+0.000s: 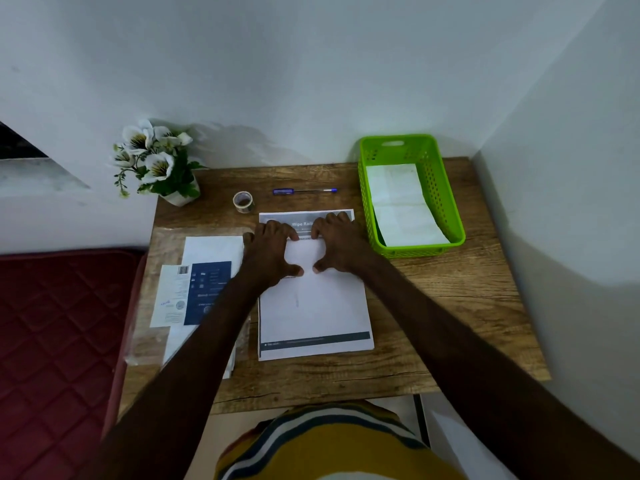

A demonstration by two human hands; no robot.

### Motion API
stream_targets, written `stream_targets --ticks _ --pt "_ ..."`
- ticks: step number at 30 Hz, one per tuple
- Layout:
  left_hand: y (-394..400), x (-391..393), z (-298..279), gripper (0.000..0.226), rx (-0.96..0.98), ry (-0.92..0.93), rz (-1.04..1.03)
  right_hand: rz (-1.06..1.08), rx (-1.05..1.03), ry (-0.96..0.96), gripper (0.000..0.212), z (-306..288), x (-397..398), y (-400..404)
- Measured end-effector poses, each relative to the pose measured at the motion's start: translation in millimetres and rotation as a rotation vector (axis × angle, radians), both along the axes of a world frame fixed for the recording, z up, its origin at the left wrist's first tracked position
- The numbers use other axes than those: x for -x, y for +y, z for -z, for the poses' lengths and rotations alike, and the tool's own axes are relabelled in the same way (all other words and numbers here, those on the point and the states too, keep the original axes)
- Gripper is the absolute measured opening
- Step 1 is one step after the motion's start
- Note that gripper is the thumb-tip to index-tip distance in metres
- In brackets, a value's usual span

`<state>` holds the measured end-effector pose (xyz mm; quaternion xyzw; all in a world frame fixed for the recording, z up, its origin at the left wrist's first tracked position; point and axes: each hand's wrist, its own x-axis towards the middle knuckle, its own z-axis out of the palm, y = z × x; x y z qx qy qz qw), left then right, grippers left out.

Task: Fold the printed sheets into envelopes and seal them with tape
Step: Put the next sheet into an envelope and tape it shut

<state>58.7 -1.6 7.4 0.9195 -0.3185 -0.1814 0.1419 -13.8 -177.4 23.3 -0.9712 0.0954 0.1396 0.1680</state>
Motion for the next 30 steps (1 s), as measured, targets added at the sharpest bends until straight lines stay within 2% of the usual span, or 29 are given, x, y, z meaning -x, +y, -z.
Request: stream_targets --ticks 5,9,13,15,18,21,24,30 --pt "1 24 -9 0.073 -0.027 -0.143 -0.015 -0.001 0.141 -0.076 0.068 -4 15 15" --pt "8 51 -12 0.06 -0.052 -0.341 0.054 -0.083 0.324 -0.233 0.037 -7 45 27" --pt "26 75 1 0.033 0.114 -0.546 0.115 -0.104 0.308 -0.479 0.013 9 77 33" --pt "31 83 9 0.03 0.185 -0.555 0.116 -0.11 0.297 -0.531 0.016 21 88 34" --pt "38 95 22 0.04 0.231 -0.482 0.11 -0.119 0.283 -0.522 0.031 37 101 38" --pt "44 108 33 0.057 0.177 -0.351 0.076 -0.116 0.269 -0.479 0.046 50 112 42" --pt "47 116 41 0.058 0.138 -0.308 0.063 -0.136 0.28 -0.39 0.057 55 122 43" --pt "46 120 48 0.055 0.117 -0.291 0.03 -0.039 0.255 -0.415 0.047 47 117 56"
